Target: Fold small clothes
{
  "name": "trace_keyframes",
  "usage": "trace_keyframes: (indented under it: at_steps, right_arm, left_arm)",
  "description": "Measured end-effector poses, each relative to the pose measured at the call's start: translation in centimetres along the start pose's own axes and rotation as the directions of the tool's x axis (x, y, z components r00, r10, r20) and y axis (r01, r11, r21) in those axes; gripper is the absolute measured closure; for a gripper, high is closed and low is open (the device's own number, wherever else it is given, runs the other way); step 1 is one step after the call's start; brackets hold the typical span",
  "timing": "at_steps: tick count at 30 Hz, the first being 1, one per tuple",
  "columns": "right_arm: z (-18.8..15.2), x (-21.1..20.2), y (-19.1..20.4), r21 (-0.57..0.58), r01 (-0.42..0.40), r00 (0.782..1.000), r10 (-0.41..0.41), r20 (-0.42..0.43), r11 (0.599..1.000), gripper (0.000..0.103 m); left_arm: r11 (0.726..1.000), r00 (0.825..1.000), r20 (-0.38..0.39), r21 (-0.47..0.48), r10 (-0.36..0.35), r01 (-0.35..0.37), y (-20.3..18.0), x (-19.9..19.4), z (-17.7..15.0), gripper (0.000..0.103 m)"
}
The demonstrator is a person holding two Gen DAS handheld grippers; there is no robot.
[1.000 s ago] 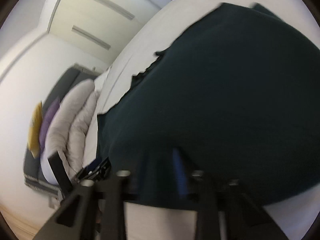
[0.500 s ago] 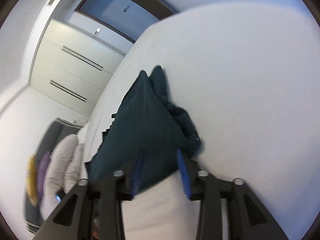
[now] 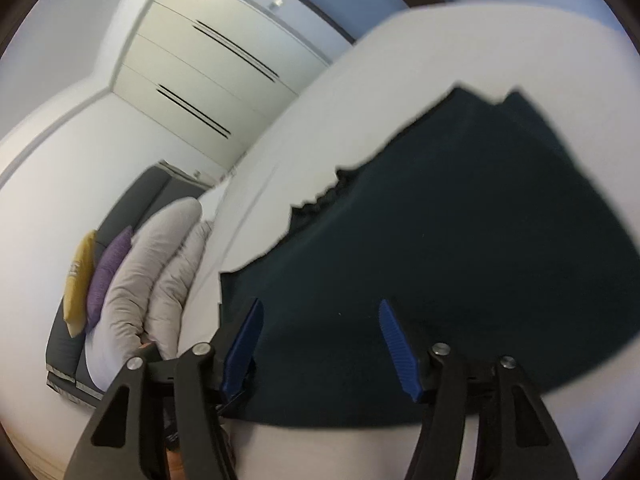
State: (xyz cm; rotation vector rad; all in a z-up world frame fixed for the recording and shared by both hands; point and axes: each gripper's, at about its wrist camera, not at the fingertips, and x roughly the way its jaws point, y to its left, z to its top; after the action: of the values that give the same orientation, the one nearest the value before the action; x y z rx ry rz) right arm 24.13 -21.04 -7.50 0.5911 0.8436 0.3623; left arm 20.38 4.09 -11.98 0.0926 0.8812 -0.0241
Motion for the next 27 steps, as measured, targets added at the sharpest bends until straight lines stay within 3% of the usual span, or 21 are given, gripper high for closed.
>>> trace_keyframes:
  at_steps: [1,3,8,13,15,16,18,20,23,25,27]
  right_arm:
    - [-0.3,0.5,-0.6,0.01,-0.006,1.0,0.006,-0.022,1.0,0.029]
    - [-0.9,1.9,-2.3,0.036,0.018,0.998,-0.016,-0.055,0.999,0.03]
    - [-2.4,0.6,-2.2,-0.04,0.003,1.0,-0.003,-0.022,0.999,0.032]
    - [-2.7,-1.6,-2.1,0.007,0.003,1.0,-0.003,0.022,1.0,0.024]
    - [-2.7,-2.2,-2.0,0.018,-0.013,0.999,0.012,0.033,1.0,0.024]
    - [-2.7,-2.4,-2.0,0.023,-0.02,0.999,0.019,0.034,1.0,0.024]
    - [-2.6,-2.3,-1.6,0.03,-0.032,0.999,0.031,0.031,0.999,0.024]
    - [-2.6,-2.0,-1.0,0.028,-0.05,0.998,0.049,0.027,0.998,0.024]
    - [-2.9,-1.4,-0.3,0.032,-0.065,0.998,0.064,0.011,0.997,0.024]
    - [-3.2,-1.0,-0.1,0.037,-0.066,0.998,0.066,-0.002,0.997,0.024]
    - [-3.4,-0.4,0.4,0.039,-0.073,0.997,0.073,-0.016,0.997,0.024]
  left_arm:
    - [1.0,1.0,0.001,-0.002,-0.002,0.002,0.1,0.0,0.0,0.027]
    - [1.0,1.0,0.003,-0.004,-0.005,0.005,0.1,0.1,-0.1,0.027]
    - [0.999,0.999,0.019,-0.027,-0.031,0.031,0.7,-0.5,-0.3,0.027]
    - [0.97,0.989,0.077,-0.202,-0.125,0.138,4.5,-4.0,-1.4,0.027]
    - [0.946,0.991,0.082,-0.297,-0.108,0.128,6.4,-5.2,-2.5,0.017]
    - [0.928,0.991,0.086,-0.35,-0.104,0.127,7.6,-5.8,-3.1,0.017]
    - [0.861,0.982,0.115,-0.473,-0.152,0.189,10.4,-6.6,-4.6,0.016]
    - [0.804,0.979,0.092,-0.558,-0.183,0.203,12.2,-6.4,-5.7,0.015]
    - [0.728,0.954,0.085,-0.628,-0.287,0.275,13.2,-5.7,-6.8,0.015]
    - [0.711,0.947,0.098,-0.637,-0.307,0.297,13.0,-6.0,-7.1,0.015]
    - [0.678,0.929,0.108,-0.655,-0.353,0.334,12.7,-5.8,-7.2,0.015]
